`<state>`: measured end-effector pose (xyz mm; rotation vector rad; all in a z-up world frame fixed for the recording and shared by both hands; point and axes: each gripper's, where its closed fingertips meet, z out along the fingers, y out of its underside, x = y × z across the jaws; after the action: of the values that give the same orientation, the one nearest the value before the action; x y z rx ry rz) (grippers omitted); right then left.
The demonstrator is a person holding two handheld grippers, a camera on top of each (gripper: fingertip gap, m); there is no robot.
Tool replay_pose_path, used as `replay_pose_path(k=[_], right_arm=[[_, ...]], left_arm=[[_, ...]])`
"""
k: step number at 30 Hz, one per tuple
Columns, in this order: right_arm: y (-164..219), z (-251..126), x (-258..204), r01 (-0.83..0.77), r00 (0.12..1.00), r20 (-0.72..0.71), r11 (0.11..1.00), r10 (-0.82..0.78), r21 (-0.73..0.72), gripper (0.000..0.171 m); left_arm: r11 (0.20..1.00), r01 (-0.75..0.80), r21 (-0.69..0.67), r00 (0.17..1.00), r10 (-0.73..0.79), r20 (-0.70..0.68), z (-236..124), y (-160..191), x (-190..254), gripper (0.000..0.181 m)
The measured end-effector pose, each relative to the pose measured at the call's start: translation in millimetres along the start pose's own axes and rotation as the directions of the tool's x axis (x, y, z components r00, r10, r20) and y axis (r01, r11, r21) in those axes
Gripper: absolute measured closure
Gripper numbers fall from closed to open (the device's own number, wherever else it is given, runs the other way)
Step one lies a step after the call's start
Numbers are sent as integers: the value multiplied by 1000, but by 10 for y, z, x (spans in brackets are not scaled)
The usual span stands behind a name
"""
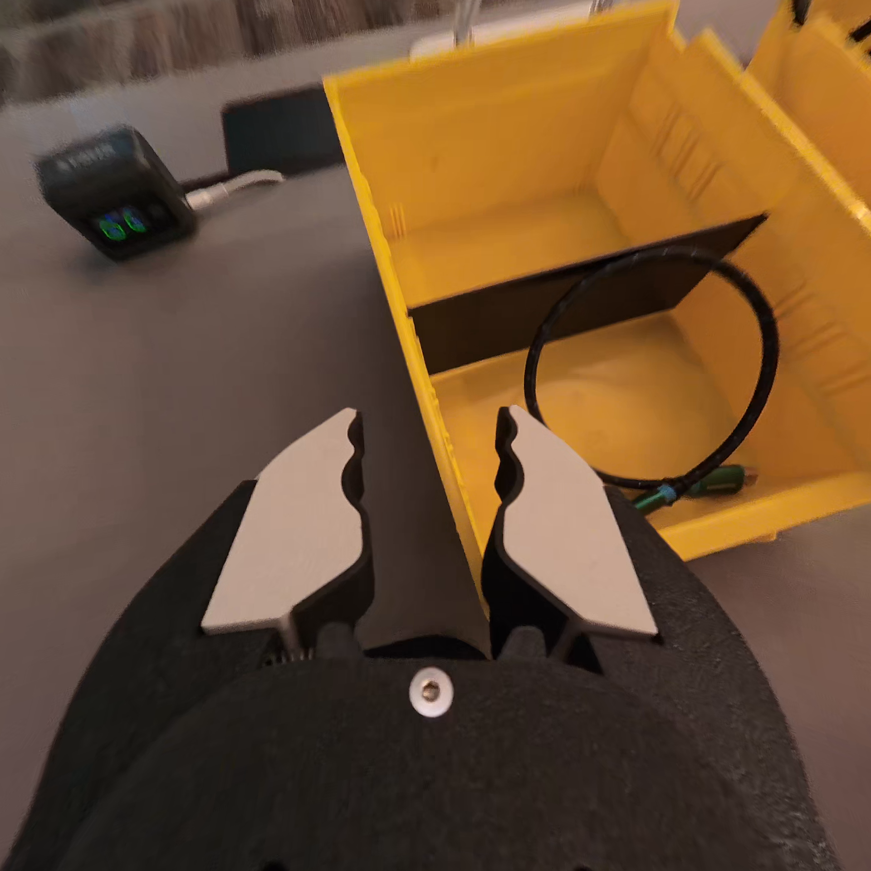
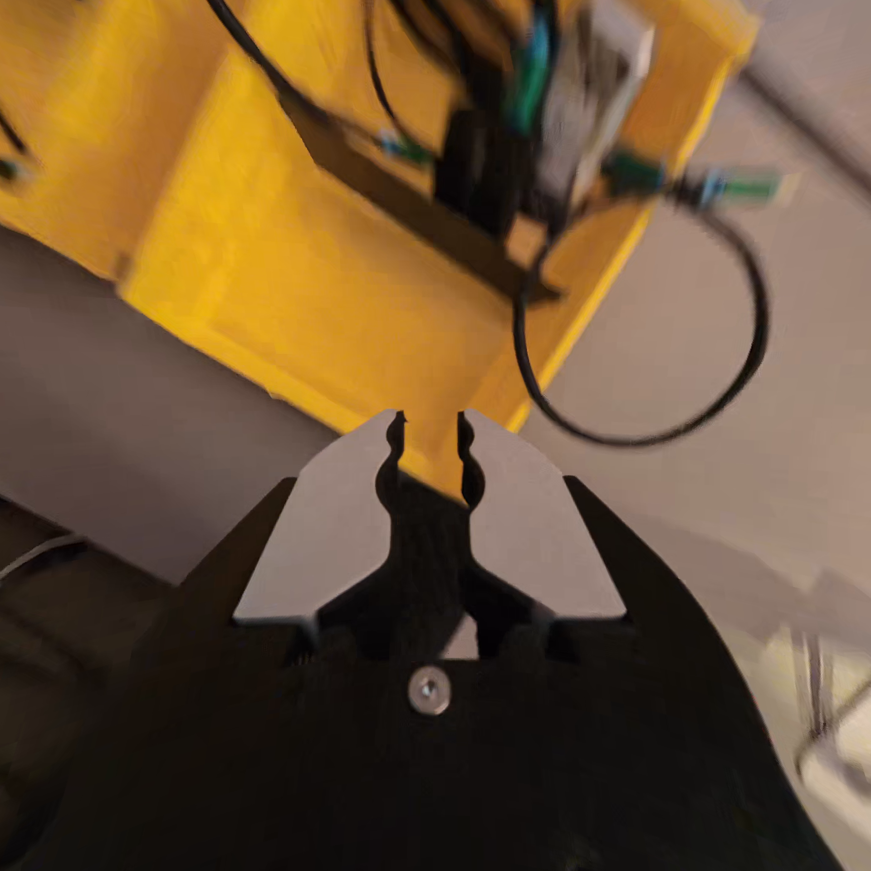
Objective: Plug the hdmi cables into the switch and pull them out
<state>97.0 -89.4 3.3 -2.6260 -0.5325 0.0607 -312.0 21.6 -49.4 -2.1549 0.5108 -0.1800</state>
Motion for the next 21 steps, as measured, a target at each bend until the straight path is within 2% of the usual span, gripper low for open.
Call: replay_pose_path(k=[1,3,5,6,7,10,13,18,21], right_arm=[[-237,-77,-144,41,999,13,989,-43,140,147],[-693,-247,-566,116,982,88,906,-165,407,143],[-1013,-355,-1056,134,937,181,786,-299,604,137],[-1118,-338,-1276,135,909,215,742,-356,657,134],[-1203,-226,-1427,139,894,243,749,-376,648,132],[-1334,353,-1602,149,909,292,885,-298,440,131],[-1447,814,-1606,111,941,279,954,-190,277,131],[-1415,1240,-1602,3,959,283,999,-16,47,134],[-1348,1416,-1480,-16,981,192,998,26,-53,133]], left_arm=[[999,-6,52,1000,6,6,-43,-85,4,127],[988,-25,155,1000,22,22,-136,-235,27,127],[969,-54,242,998,46,40,-217,-353,66,127],[958,-71,278,997,58,52,-246,-398,84,127],[948,-87,307,996,71,62,-263,-430,102,128],[928,-148,341,987,120,104,-250,-478,136,131],[917,-216,336,970,163,179,-223,-473,95,134],[914,-200,353,975,149,167,-247,-478,79,137],[910,-177,375,981,134,139,-291,-498,89,137]])
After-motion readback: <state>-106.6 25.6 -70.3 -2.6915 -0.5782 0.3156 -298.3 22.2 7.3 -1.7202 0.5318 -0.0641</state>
